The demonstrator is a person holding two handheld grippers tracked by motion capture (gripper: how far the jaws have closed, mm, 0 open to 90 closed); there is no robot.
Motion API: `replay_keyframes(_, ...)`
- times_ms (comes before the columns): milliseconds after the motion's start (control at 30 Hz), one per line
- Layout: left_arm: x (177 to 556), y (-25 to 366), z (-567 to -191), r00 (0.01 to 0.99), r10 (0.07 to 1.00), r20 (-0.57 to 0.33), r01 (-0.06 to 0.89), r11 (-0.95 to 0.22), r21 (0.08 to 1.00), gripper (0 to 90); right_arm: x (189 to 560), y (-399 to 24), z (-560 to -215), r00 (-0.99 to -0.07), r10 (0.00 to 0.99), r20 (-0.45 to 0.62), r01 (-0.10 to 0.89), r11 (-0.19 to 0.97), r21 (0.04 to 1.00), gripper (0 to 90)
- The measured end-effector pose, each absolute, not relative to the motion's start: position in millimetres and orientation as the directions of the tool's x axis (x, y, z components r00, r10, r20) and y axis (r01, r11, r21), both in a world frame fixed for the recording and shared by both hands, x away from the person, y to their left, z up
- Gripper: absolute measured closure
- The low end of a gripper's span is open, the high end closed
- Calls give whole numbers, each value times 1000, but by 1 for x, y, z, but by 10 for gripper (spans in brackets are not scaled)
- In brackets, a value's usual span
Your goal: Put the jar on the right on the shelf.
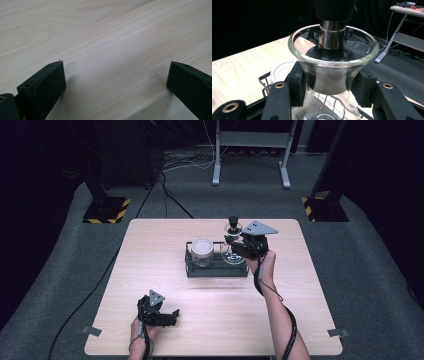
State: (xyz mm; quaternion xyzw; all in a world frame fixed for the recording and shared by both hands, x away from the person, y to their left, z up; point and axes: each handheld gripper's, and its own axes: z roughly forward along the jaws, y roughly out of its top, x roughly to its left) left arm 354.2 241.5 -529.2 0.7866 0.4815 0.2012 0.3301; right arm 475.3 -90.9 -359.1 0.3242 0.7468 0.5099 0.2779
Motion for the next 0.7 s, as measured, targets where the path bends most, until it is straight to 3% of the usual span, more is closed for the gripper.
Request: replay_keyframes(700, 354, 242, -529, 456, 890, -1, 624, -319, 713, 19, 493, -84, -368, -622, 780, -69, 220, 259, 941, 510)
